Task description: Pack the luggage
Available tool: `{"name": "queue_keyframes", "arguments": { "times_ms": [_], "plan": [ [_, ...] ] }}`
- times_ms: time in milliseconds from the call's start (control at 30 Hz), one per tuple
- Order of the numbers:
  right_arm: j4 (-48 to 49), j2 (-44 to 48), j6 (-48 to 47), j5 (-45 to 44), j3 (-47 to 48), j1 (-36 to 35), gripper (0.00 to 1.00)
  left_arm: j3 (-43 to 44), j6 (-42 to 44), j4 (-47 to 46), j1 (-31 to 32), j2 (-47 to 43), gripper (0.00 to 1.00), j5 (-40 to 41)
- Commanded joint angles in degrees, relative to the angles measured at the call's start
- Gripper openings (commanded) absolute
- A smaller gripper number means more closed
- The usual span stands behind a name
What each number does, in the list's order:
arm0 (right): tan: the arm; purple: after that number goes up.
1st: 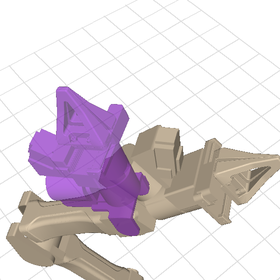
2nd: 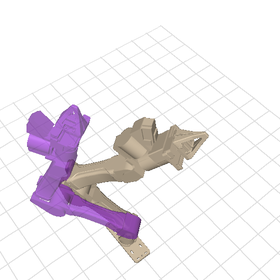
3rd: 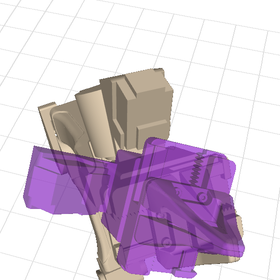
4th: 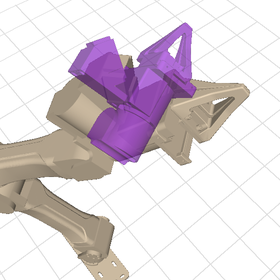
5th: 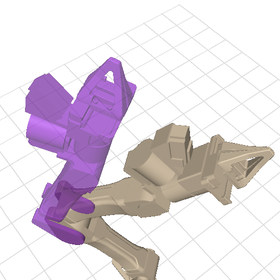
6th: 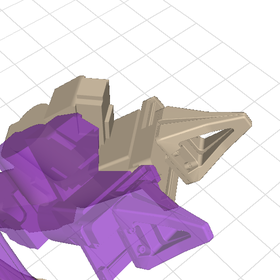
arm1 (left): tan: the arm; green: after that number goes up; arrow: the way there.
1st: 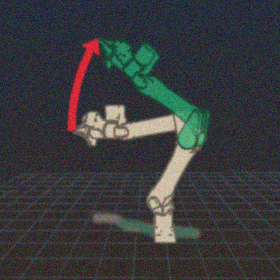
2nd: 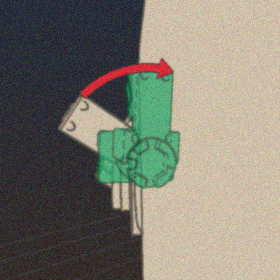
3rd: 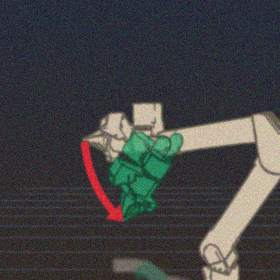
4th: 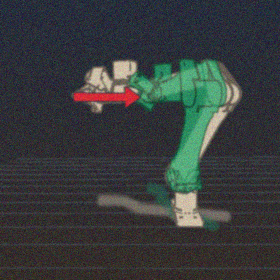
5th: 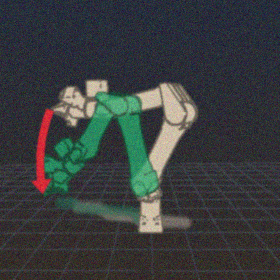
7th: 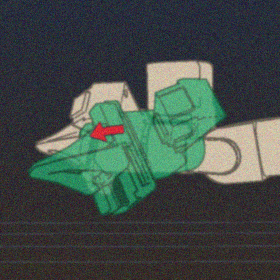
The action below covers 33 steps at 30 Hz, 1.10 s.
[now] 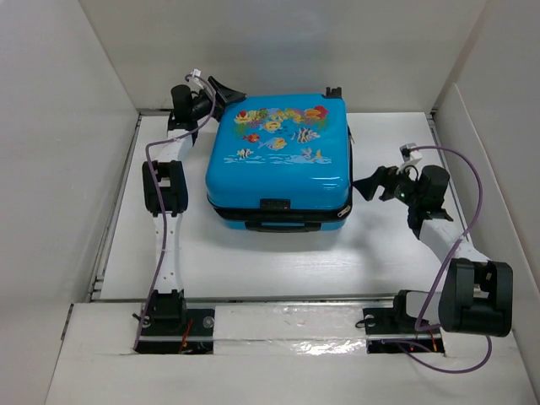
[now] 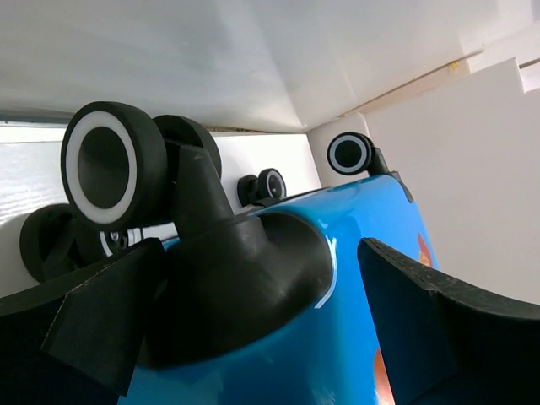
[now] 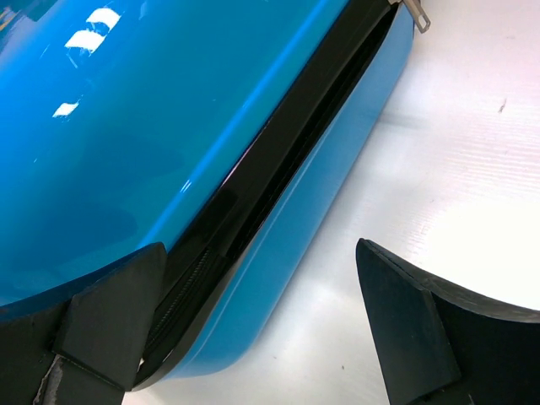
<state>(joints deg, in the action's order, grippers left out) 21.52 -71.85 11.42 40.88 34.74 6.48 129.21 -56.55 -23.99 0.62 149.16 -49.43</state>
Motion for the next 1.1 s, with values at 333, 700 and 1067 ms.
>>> {"name": "queue_keyframes", "arguments": {
  "times_ms": [333, 700, 1067],
  "plan": [
    [-3.1, 3.4, -2.8, -0.5, -1.4, -0.2, 1.0, 2.4, -16.6, -24.4, 4.7, -0.2, 0.85, -3.4],
    [-1.2, 8.0, -0.4, -4.2, -5.1, 0.5, 1.0, -4.6, -20.5, -27.7, 5.2, -17.3, 0.77, -3.0],
    [-3.8, 8.0, -1.9, -8.4, -7.0, 1.0, 1.0, -8.4, -24.1, -28.5, 5.7, -25.2, 0.76, -2.2]
  ]
}}
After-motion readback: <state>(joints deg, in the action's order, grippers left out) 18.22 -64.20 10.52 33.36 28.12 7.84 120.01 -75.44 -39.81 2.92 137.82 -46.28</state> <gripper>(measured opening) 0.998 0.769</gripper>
